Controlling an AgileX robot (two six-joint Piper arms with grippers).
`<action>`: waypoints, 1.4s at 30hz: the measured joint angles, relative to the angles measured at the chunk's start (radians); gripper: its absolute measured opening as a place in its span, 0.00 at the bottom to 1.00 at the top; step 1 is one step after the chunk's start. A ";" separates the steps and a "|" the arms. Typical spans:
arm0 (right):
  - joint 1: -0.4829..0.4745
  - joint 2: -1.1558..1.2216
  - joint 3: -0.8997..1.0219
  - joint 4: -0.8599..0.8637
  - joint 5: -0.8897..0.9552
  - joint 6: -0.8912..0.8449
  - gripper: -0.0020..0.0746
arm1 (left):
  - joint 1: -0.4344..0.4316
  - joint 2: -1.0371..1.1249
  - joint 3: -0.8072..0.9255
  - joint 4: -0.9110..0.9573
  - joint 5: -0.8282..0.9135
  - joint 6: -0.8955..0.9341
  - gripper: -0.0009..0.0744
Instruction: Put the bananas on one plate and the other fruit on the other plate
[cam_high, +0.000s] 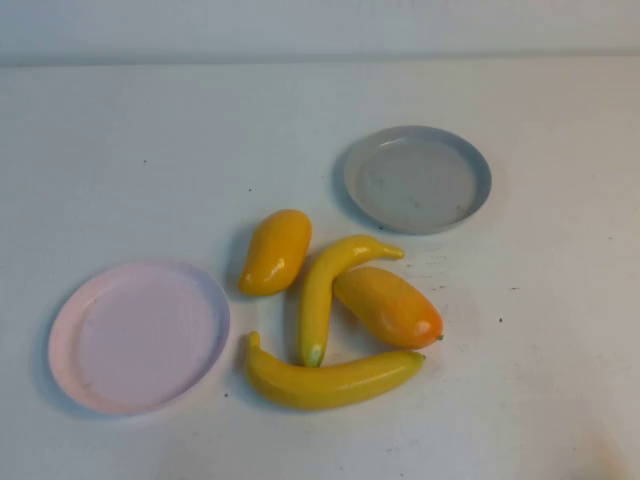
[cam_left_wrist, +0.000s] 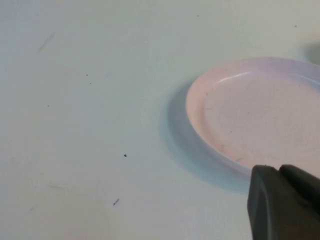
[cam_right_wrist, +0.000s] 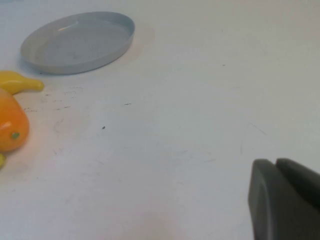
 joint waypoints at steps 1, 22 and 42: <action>0.000 0.000 0.000 0.000 0.000 0.000 0.01 | 0.000 0.000 0.000 0.000 0.000 0.000 0.01; 0.000 0.000 0.000 0.004 0.000 0.000 0.01 | 0.000 0.000 0.000 0.000 0.000 0.000 0.01; 0.000 0.000 0.000 0.010 0.000 0.000 0.01 | 0.000 0.000 0.000 -0.056 -0.313 -0.221 0.01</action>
